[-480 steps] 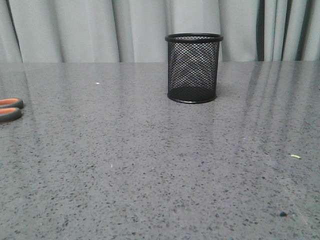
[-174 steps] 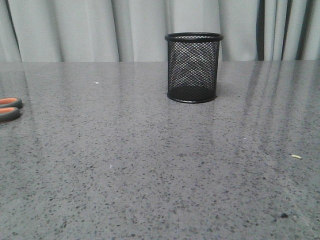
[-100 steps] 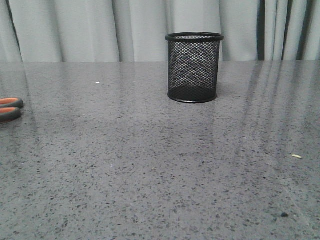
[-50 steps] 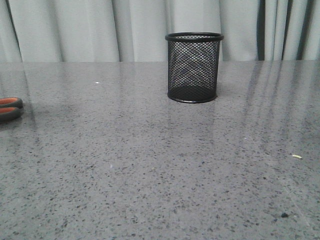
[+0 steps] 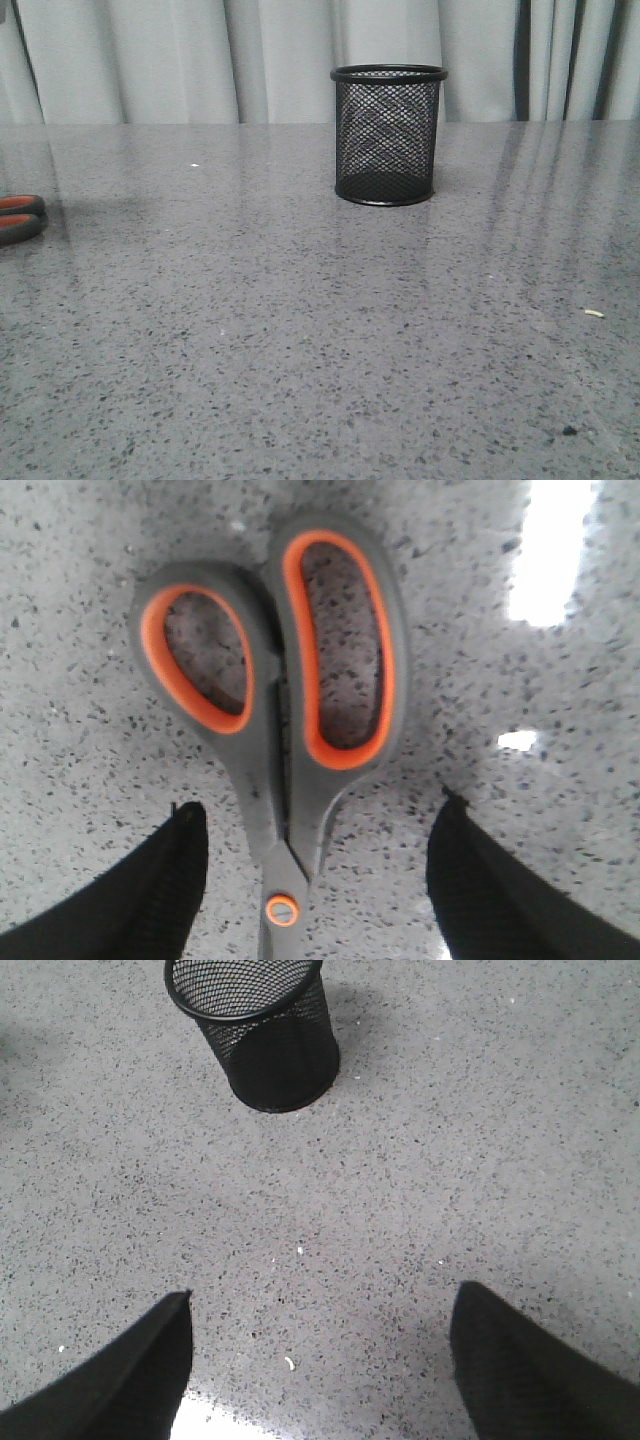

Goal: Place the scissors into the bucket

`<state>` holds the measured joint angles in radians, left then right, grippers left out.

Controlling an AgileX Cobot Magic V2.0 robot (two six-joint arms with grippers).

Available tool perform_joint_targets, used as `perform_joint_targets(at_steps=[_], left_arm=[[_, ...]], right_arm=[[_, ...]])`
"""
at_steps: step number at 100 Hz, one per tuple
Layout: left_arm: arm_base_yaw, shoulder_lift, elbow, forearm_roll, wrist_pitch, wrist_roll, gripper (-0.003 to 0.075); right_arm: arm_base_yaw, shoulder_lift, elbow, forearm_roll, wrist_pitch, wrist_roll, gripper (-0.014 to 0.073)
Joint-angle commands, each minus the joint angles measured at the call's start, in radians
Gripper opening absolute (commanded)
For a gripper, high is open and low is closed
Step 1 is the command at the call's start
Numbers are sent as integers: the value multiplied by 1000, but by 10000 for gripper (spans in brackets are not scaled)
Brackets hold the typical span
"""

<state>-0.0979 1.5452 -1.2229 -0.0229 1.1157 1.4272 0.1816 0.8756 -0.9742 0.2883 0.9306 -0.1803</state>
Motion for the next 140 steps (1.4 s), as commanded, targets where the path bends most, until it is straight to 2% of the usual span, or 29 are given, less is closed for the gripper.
perform_joint_targets(at_steps=[1, 34, 54, 80, 89, 101, 107, 122, 140], left_arm=[[-3, -3, -54, -1, 12, 4, 440], [27, 121, -113, -8, 136, 4, 439], [77, 157, -113, -122, 156, 55, 433], [83, 157, -113, -166, 152, 106, 289], [83, 157, -113, -166, 147, 107, 202], [83, 157, -113, -168, 132, 107, 37], [83, 157, -113, -173, 127, 107, -20], [83, 153, -138, -211, 127, 105, -18], [74, 114, -251, -283, 129, 47, -19]], right_arm=[[-1, -2, -37, 4, -56, -11, 486], [-1, -2, -37, 2, -47, -11, 486], [-1, -2, -37, 2, -45, -11, 486], [-1, -2, -37, 2, -49, -11, 486], [-1, -2, -37, 2, -49, -11, 486], [-1, -2, -37, 2, -49, -11, 486], [-1, -2, -37, 2, -49, -11, 486], [-1, -2, -37, 2, -47, -11, 486], [-1, -2, -37, 2, -49, -11, 486]])
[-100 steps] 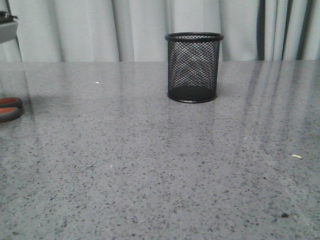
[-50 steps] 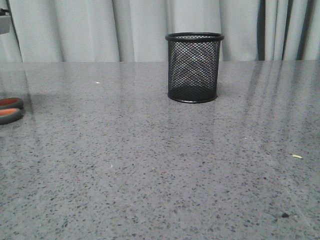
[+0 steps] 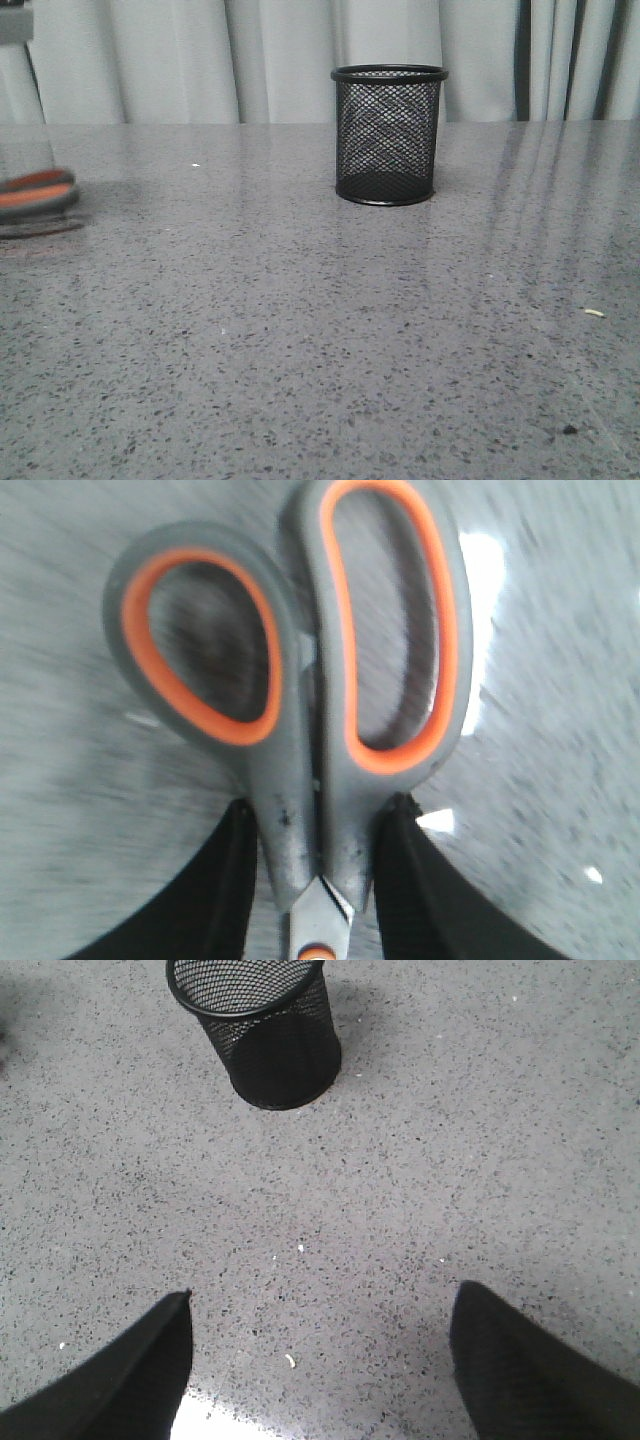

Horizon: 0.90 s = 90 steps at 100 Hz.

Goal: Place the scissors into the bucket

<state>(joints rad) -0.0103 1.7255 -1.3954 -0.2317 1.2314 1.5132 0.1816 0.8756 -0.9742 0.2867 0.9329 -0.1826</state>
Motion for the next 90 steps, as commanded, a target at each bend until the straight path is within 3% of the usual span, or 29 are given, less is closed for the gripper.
perform_joint_targets(at_steps=[1, 22, 43, 69, 90], left_arm=[[-13, -69, -90, -82, 13, -46, -19], [-104, -111, -276, -98, 45, -131, -19], [-261, -147, -447, -82, 45, -221, -19], [-497, -150, -587, 43, 45, -334, -19], [-699, -150, -623, 147, 45, -398, -19]], right_arm=[[-1, -2, -37, 4, -52, -9, 486], [-1, -2, -37, 35, -80, -9, 486], [-1, -2, -37, 177, -148, -11, 486], [-1, -2, -37, 636, -217, -236, 486], [-1, -2, -37, 823, -259, -320, 486]])
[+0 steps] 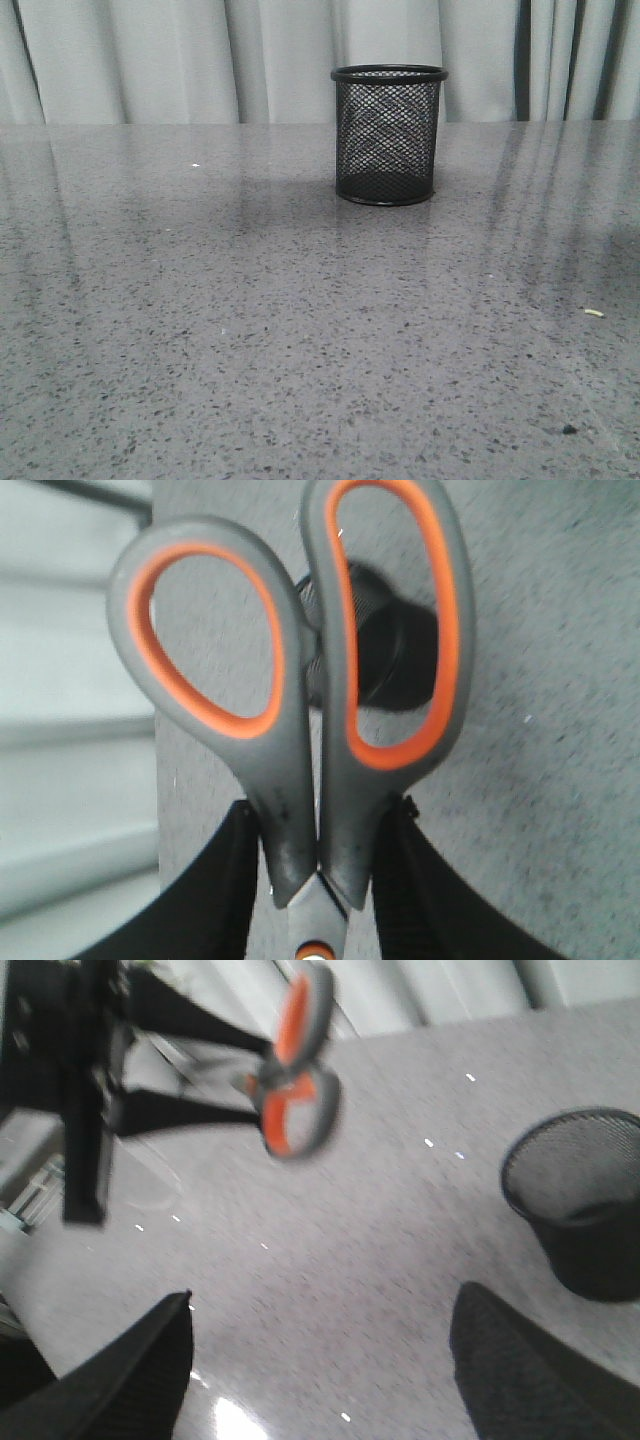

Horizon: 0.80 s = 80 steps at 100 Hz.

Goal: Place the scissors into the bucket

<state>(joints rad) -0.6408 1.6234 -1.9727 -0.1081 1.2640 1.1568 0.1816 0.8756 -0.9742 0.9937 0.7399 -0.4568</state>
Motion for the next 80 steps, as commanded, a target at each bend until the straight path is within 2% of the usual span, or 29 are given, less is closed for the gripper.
perform_joint_targets(at_steps=[1, 24, 51, 58, 65, 80], left_arm=[[-80, -48, -49, 26, 11, -43, -19], [-240, -48, -102, 61, 9, -69, -19], [-326, -48, -106, 97, 7, -75, -19], [-328, -48, -106, 97, 7, -75, -19], [-328, -48, -106, 97, 7, -76, -19], [-328, -48, -106, 97, 11, -159, -8]], right_arm=[[-1, -2, -37, 118, -68, -45, 486], [-1, -2, -37, 140, -92, -47, 486], [-1, -2, -37, 156, -111, -50, 473], [-1, -2, -37, 156, -109, -60, 412], [-1, -2, -37, 156, -105, -60, 307], [-1, -2, -37, 156, -103, -60, 19]])
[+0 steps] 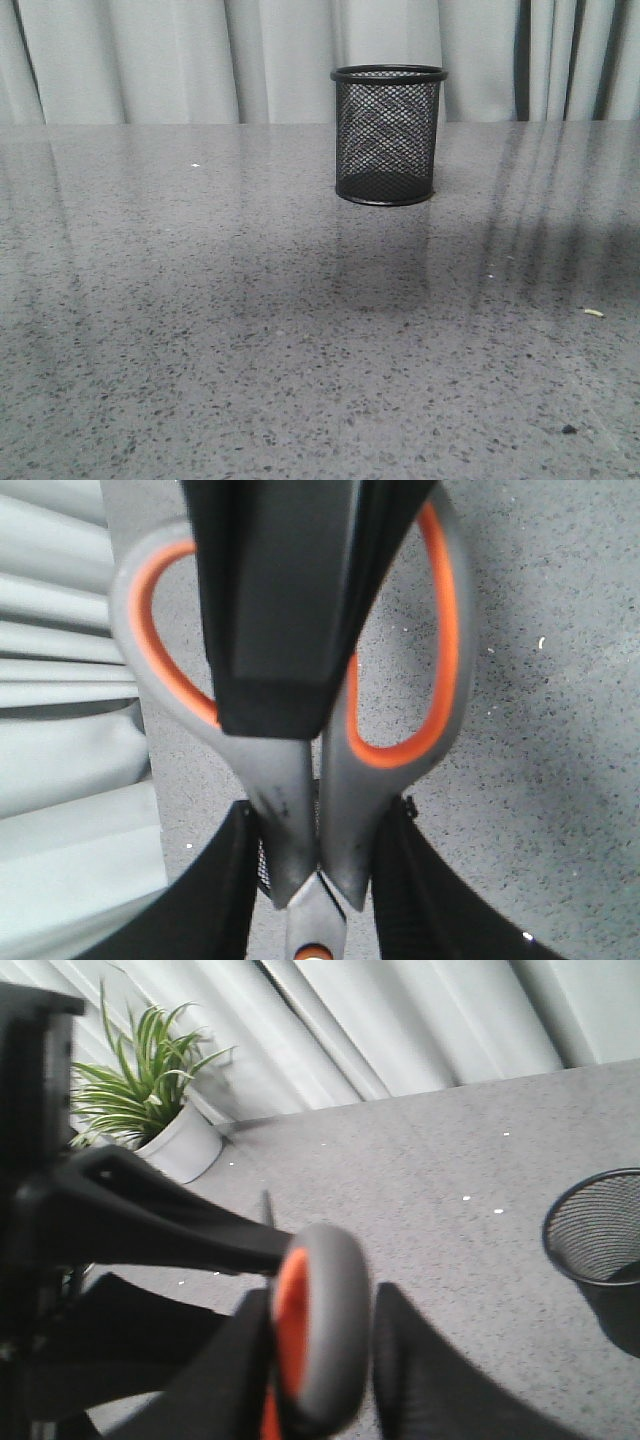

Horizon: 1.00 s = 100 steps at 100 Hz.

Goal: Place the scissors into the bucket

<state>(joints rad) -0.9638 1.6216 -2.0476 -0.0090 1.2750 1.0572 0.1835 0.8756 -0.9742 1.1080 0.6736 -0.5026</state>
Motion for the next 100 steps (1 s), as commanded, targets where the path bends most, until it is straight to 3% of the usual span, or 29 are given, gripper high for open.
perform_joint_targets(at_steps=[1, 6, 28, 35, 50, 74, 100], left_arm=[[-5, -46, -31, -2, 0, -69, -6], [-5, -46, -31, -2, 0, -89, 27], [-5, -53, -36, 23, 0, -127, 326], [4, -63, -36, 48, -3, -169, 388], [73, -101, -36, 89, -65, -403, 387], [255, -208, -36, 87, -63, -446, 387], [422, -313, -36, 51, -46, -446, 387]], right_arm=[[-3, -2, -37, 42, -37, -14, 6], [-3, -2, -37, 42, -37, -14, -72], [-3, -2, -37, 42, -36, -32, -74], [-3, -2, -37, 27, -48, -34, -74], [-5, 0, -37, -74, -114, -34, -73], [-5, 127, -159, -252, -96, -34, -52], [-5, 395, -461, -497, 130, 27, -52]])
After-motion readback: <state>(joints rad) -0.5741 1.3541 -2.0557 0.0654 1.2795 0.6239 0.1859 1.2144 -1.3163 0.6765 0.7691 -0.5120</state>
